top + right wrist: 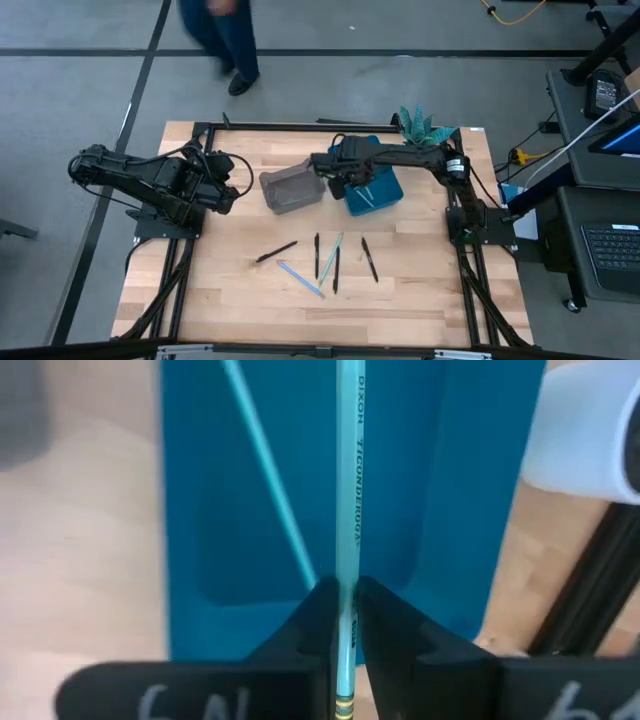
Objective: Sort pens & pencils
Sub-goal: Put the right light blue colored pencil into the blue bin
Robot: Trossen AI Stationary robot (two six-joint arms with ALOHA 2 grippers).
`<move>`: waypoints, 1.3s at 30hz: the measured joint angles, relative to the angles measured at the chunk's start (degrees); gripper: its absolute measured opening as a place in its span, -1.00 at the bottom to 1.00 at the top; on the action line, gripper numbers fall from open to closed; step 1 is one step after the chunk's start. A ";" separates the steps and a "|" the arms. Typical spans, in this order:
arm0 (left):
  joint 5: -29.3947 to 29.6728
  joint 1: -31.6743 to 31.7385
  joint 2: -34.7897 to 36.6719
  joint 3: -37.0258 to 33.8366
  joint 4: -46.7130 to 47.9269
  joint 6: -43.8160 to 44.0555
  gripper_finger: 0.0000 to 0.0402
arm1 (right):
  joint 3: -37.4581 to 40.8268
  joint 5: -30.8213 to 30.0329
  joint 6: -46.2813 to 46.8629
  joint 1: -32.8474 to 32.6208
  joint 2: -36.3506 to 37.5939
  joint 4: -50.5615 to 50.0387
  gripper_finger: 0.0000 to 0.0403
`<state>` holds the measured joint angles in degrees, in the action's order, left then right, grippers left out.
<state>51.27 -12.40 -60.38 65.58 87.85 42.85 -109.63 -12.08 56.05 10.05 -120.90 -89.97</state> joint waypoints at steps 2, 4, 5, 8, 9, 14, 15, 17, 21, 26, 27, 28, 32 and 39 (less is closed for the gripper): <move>0.14 0.02 0.02 0.00 0.02 0.00 -0.79 | 1.03 0.00 -1.27 0.93 0.00 -0.06 -0.81; 0.22 0.01 0.01 0.00 0.00 -0.02 -0.79 | 1.72 0.02 -2.15 1.43 0.00 -0.09 -0.81; 0.42 0.02 0.02 0.00 0.02 -0.02 -0.79 | 1.94 0.02 -2.47 1.63 0.00 -0.07 -0.81; 1.20 0.02 0.01 0.00 0.00 -0.03 -0.79 | 2.08 0.04 -2.82 2.15 0.00 -0.02 -0.80; 1.60 0.02 0.02 0.00 0.00 -0.04 -0.79 | 2.08 0.02 -3.22 2.24 0.00 -0.05 -0.80; 2.02 0.02 0.00 0.00 0.00 -0.04 -0.79 | 2.08 -2.14 -4.08 2.22 0.00 -0.04 -0.80; 2.02 0.02 0.02 0.00 0.00 -0.04 -0.79 | 2.08 -2.31 -4.07 2.33 0.00 -0.04 -0.80; 2.04 0.02 0.02 0.00 0.00 -0.04 -0.79 | 2.08 -2.38 -4.08 2.51 0.00 -0.04 -0.80; 2.05 0.02 0.00 0.00 0.00 -0.04 -0.79 | 3.18 -2.60 -4.08 2.75 0.00 1.15 -0.80; 2.02 0.02 0.01 0.00 0.00 -0.04 -0.79 | 7.76 -0.57 -4.08 2.70 0.00 5.29 -0.80; 2.02 0.02 0.02 0.00 0.00 -0.04 -0.79 | 8.65 0.01 -4.09 2.69 0.00 6.22 -0.80; 2.02 0.02 0.00 0.00 0.00 -0.03 -0.79 | 9.39 0.11 -4.07 2.67 0.00 6.68 -0.80; 2.05 0.02 0.02 0.00 -0.02 -0.04 -0.79 | 10.47 0.03 -4.04 2.70 0.00 7.15 -0.80; 2.09 0.02 0.00 0.00 -0.02 -0.02 -0.79 | 10.47 -0.28 -5.63 2.81 0.00 10.10 -0.80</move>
<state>53.36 -12.38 -60.37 65.58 87.83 42.83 -99.15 -12.36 50.41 12.86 -120.90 -79.88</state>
